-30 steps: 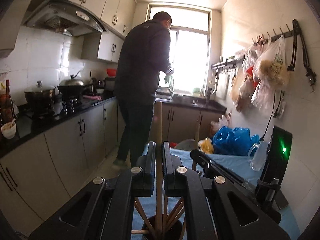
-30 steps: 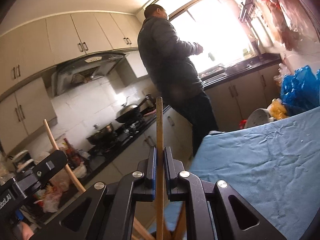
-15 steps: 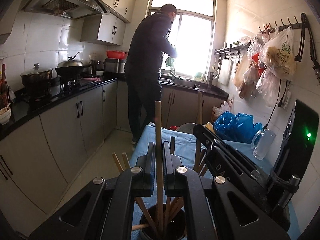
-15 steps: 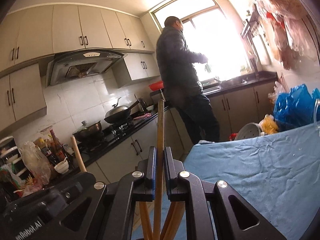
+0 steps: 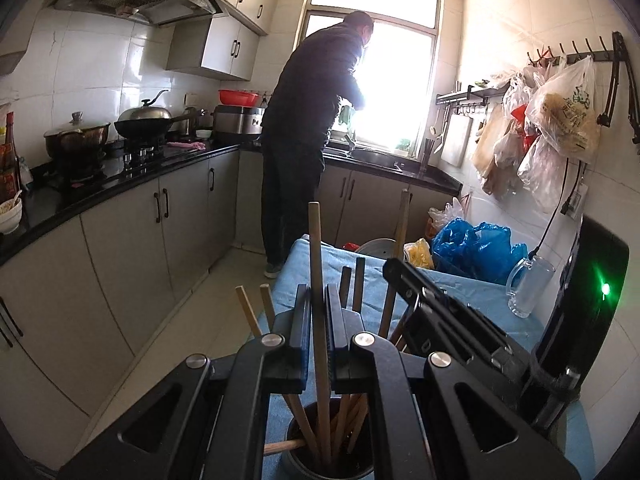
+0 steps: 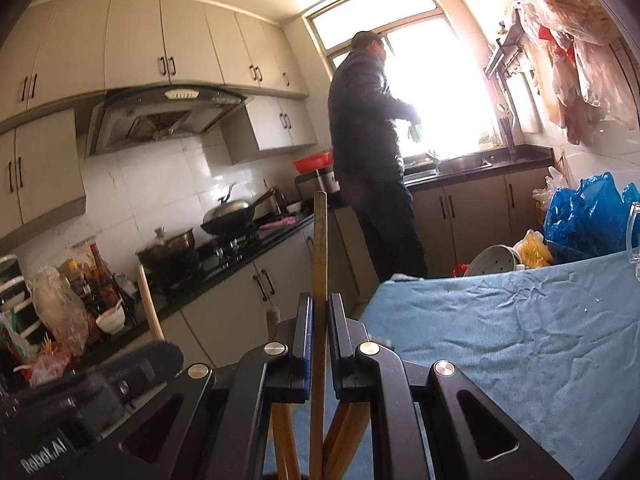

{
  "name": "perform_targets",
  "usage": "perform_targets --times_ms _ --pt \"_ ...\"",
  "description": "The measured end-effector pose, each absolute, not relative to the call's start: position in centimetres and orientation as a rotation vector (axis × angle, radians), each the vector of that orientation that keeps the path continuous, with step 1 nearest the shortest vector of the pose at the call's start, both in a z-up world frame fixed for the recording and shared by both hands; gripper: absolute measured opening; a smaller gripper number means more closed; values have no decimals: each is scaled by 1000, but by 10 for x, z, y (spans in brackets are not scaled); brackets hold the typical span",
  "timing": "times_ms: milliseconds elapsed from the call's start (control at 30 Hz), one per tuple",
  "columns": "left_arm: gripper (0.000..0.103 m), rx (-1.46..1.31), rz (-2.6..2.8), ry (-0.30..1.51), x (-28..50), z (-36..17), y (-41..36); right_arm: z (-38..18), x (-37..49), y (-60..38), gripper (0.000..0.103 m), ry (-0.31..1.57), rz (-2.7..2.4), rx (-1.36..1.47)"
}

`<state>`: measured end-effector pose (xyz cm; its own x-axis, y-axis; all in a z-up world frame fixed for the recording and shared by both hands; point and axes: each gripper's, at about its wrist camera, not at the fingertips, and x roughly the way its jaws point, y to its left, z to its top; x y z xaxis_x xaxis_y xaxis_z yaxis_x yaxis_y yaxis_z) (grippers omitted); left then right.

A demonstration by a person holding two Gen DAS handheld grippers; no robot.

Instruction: Organize utensils

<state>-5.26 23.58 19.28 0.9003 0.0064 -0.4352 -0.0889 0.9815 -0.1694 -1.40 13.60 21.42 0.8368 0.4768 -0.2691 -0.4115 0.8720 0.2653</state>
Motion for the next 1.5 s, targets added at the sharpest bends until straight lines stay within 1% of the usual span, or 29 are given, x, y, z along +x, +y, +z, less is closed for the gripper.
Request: perform_targets --times_ms 100,167,200,233,267,333,433,533,567,633,800,867,933,967,1000,1033,1067,1100,1333,1500 --pt "6 -205 53 450 -55 192 239 212 -20 136 10 345 473 179" --pt "6 -216 54 449 -57 192 240 212 -24 134 17 345 471 167" --pt "6 -222 51 450 -59 193 241 213 -26 133 26 343 471 163" --pt "6 -225 49 451 -60 194 241 214 -29 131 33 340 472 163" --pt "6 -228 49 452 -62 194 241 215 -31 129 35 337 471 162" --pt "6 -230 52 453 -65 196 239 219 -37 126 44 327 468 154" --pt "6 -233 54 453 -71 198 237 223 -45 119 53 317 460 159" --pt "6 -245 44 452 -79 202 234 225 -52 107 54 317 450 181" --pt "6 -246 41 450 -82 204 233 226 -55 102 55 317 445 187" --pt "6 -242 36 445 -88 207 229 228 -61 95 62 312 434 199" --pt "7 -244 16 443 -104 211 218 230 -75 71 64 307 410 236" --pt "7 -248 3 447 -111 212 214 230 -80 63 66 312 395 245" --pt "8 -249 -10 455 -118 211 208 229 -85 57 71 318 381 245" --pt "11 -250 -19 460 -122 210 205 227 -88 54 72 326 367 239" --pt "17 -250 -27 466 -127 208 202 225 -89 52 73 333 357 233" --pt "20 -250 -32 470 -129 207 199 222 -91 49 74 346 344 222" --pt "23 -248 -39 476 -133 204 195 218 -93 47 74 361 333 216" --pt "24 -246 -45 483 -138 201 191 213 -94 44 75 375 325 215" --pt "25 -227 -80 577 -154 172 163 175 -98 24 75 522 259 222" --pt "26 -205 -99 647 -157 150 144 157 -102 14 74 597 230 204"
